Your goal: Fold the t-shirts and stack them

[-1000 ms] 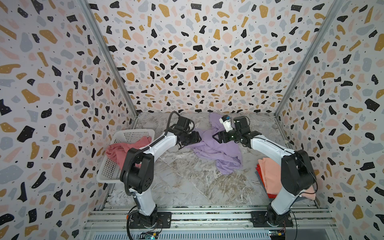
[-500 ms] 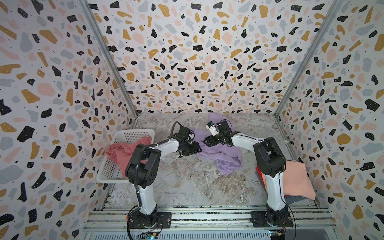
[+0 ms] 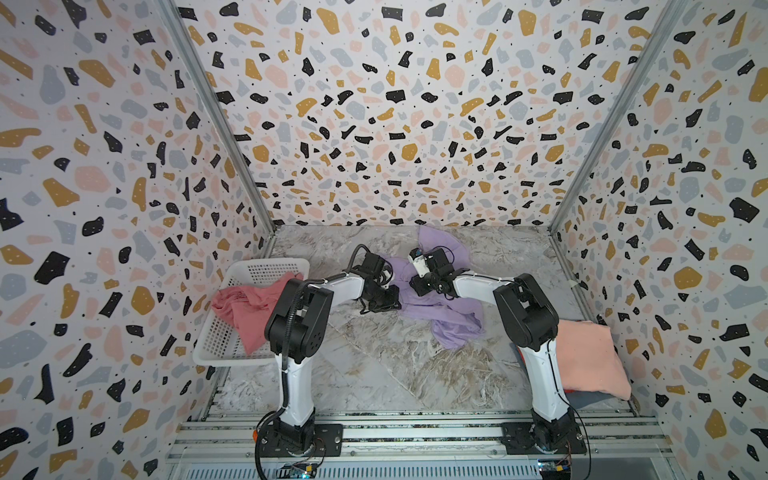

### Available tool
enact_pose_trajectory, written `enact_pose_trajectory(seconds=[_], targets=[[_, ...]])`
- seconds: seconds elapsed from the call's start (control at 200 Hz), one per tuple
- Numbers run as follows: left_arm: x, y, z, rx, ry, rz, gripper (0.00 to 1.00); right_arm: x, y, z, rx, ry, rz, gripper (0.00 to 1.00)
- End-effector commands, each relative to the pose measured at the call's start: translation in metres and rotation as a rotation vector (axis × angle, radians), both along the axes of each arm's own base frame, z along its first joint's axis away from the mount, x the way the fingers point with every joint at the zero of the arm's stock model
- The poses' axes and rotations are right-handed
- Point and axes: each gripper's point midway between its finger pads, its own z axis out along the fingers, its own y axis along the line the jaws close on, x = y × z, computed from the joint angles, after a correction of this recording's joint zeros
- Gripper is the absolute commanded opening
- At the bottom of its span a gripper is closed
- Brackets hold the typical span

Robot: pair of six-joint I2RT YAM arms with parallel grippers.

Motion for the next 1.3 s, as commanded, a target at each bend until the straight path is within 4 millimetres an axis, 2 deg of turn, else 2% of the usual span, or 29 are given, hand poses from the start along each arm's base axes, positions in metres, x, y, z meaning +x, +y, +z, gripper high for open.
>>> enact_pose_trajectory(seconds=[0.0,0.06,0.15,0.225,0.31,0.37,0.436,0.521,0.586,0.661,0.731,0.886,0.966,1.056,1.156,1.297], targets=[[0.005,0.012,0.003,0.001,0.002,0.017,0.00,0.007,0.007,0.030,0.093,0.006,0.012,0.07],[0.009,0.018,0.007,-0.003,-0.009,0.038,0.00,0.010,0.002,0.050,0.177,0.027,0.006,0.00],[0.017,0.026,0.018,-0.032,-0.029,0.076,0.00,0.019,-0.016,0.094,0.319,0.016,-0.033,0.00],[0.027,0.037,0.033,-0.051,-0.058,0.114,0.00,0.024,-0.047,0.138,0.420,-0.027,-0.087,0.00],[0.039,0.053,0.057,-0.082,-0.097,0.165,0.00,0.022,-0.080,0.168,0.473,-0.052,-0.130,0.00],[0.047,0.065,0.074,-0.107,-0.129,0.202,0.00,0.012,-0.101,0.176,0.485,-0.042,-0.145,0.05],[0.053,0.078,0.089,-0.127,-0.151,0.241,0.00,-0.001,-0.127,0.171,0.459,-0.003,-0.192,0.10],[0.055,0.087,0.103,-0.139,-0.173,0.264,0.00,-0.016,-0.172,0.156,0.407,0.047,-0.320,0.30],[0.055,0.088,0.108,-0.138,-0.179,0.268,0.00,-0.022,-0.210,0.154,0.393,0.025,-0.446,0.49],[0.056,0.085,0.108,-0.158,-0.171,0.277,0.00,-0.026,-0.235,0.154,0.407,0.007,-0.521,0.54],[0.058,0.085,0.106,-0.160,-0.166,0.281,0.00,-0.028,-0.231,0.153,0.417,0.017,-0.499,0.54],[0.063,0.084,0.102,-0.153,-0.155,0.274,0.00,-0.030,-0.197,0.134,0.376,0.059,-0.424,0.60],[0.065,0.084,0.102,-0.154,-0.158,0.272,0.00,-0.030,-0.182,0.120,0.317,0.064,-0.398,0.62],[0.066,0.083,0.101,-0.152,-0.154,0.268,0.00,-0.028,-0.169,0.095,0.222,0.058,-0.375,0.67],[0.065,0.083,0.099,-0.151,-0.148,0.265,0.00,-0.013,-0.164,0.072,0.096,0.005,-0.371,0.71],[0.063,0.084,0.099,-0.148,-0.146,0.265,0.00,0.023,-0.168,0.065,-0.081,-0.153,-0.375,0.71]])
